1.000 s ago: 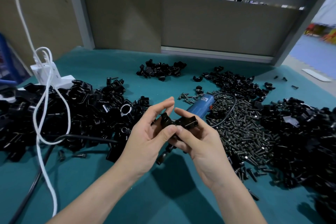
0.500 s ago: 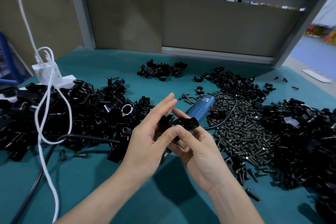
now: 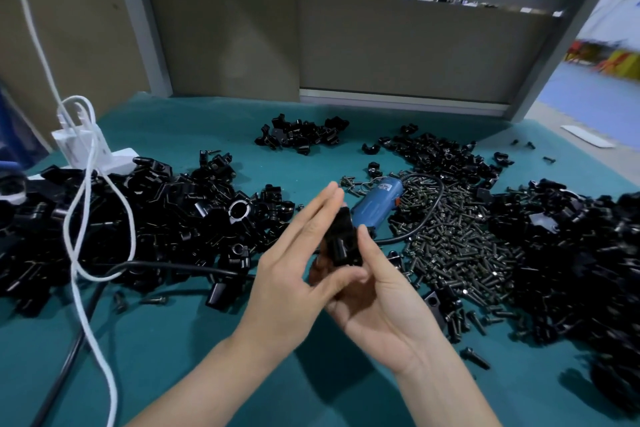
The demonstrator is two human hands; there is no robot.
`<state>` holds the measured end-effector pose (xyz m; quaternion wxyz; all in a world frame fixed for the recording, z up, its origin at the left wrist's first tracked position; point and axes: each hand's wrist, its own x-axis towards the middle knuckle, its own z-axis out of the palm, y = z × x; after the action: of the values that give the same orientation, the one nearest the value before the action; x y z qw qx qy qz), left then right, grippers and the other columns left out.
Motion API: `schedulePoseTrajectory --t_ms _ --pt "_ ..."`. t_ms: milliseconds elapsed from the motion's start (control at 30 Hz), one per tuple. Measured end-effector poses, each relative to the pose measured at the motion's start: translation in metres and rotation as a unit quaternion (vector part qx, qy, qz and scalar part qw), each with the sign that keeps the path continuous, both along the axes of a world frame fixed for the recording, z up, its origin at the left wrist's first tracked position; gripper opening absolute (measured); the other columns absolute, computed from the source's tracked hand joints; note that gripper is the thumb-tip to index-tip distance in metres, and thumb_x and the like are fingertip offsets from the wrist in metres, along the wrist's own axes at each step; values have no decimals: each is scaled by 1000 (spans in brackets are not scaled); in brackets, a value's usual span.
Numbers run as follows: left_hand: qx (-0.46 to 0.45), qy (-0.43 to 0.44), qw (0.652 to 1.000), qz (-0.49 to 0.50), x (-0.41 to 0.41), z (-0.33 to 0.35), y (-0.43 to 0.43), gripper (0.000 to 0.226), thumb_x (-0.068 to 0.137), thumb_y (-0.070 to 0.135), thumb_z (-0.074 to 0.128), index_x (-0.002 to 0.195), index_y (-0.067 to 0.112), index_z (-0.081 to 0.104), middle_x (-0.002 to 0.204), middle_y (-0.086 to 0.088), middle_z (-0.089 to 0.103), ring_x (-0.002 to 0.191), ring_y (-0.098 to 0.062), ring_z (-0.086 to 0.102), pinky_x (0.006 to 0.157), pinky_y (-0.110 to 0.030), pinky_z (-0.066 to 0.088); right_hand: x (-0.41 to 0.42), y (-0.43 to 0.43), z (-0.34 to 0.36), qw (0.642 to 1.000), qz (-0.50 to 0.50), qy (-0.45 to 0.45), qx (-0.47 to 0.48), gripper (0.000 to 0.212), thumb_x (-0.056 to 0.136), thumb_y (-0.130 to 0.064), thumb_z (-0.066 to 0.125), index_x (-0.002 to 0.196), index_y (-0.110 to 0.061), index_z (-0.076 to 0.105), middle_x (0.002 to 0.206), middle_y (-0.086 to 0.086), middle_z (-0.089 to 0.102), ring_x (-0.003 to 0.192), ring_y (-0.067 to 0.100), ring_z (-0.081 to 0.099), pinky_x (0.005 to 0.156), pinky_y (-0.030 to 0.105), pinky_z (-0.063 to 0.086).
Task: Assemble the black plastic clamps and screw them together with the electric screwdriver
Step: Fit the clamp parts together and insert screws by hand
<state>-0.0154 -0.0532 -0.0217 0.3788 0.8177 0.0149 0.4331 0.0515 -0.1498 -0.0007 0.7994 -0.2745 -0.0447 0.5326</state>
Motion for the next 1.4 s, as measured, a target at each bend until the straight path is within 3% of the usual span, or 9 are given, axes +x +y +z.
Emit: schedulePoseTrajectory --t_ms 133,333,500,633,833,1000,1133,1200,1400 --pt "45 -18 999 -6 -1 0 -2 71 80 32 67 140 7 39 142 -1 46 134 -5 43 111 -20 31 -7 -9 4 1000 -20 14 -5 33 67 -26 74 94 -6 78 103 15 70 79 17 65 63 23 58" --pt "77 -24 997 -17 -3 -2 -11 66 80 31 70 134 3 45 128 -9 60 121 -6 55 106 -20 39 -9 -29 4 976 -97 -155 -114 46 66 -31 72 104 -6 70 66 3 58 51 9 50 58 25 54" --pt "43 13 997 -58 -1 -9 -26 61 72 27 78 125 3 60 110 0 68 96 2 61 93 -11 45 -3 -60 3 796 -256 -481 -265 22 87 -12 67 99 -30 66 88 -8 69 55 9 55 48 16 42" --pt "0 59 995 -81 1 -21 -40 56 71 29 77 120 5 65 106 8 67 92 3 63 88 -11 49 -3 -72 -2 693 -197 -605 -338 26 75 -23 77 92 -39 67 90 -21 68 59 18 58 60 16 46" --pt "-152 181 963 -130 1 -34 -43 75 62 13 88 111 59 55 100 39 65 92 7 67 85 -8 47 4 -79 -12 782 -177 -502 -323 26 79 4 72 96 -15 72 85 1 75 83 13 70 76 20 54" --pt "-222 214 941 -142 3 -38 -41 79 56 17 91 121 43 55 97 32 69 90 4 68 81 -10 49 3 -84 -21 829 -189 -442 -285 20 80 4 70 93 -11 72 87 6 75 76 14 69 60 22 54" --pt "-154 216 957 -115 2 -32 -41 64 55 31 90 111 39 62 97 17 73 75 14 62 70 -6 45 5 -88 -25 851 -182 -419 -258 21 82 3 68 96 -11 72 90 7 75 77 13 69 55 22 53" --pt "-170 215 953 -127 2 -30 -41 61 56 25 91 107 38 62 95 14 72 58 7 61 62 -8 48 7 -88 -27 853 -177 -419 -255 20 82 2 67 96 -12 72 92 8 75 81 15 71 57 23 54" --pt "-247 209 934 -151 5 -30 -38 60 64 -7 83 108 32 66 88 7 71 75 -4 72 69 -12 53 12 -90 -28 872 -182 -397 -220 24 71 -11 70 94 -10 72 91 10 75 82 21 73 59 27 57"
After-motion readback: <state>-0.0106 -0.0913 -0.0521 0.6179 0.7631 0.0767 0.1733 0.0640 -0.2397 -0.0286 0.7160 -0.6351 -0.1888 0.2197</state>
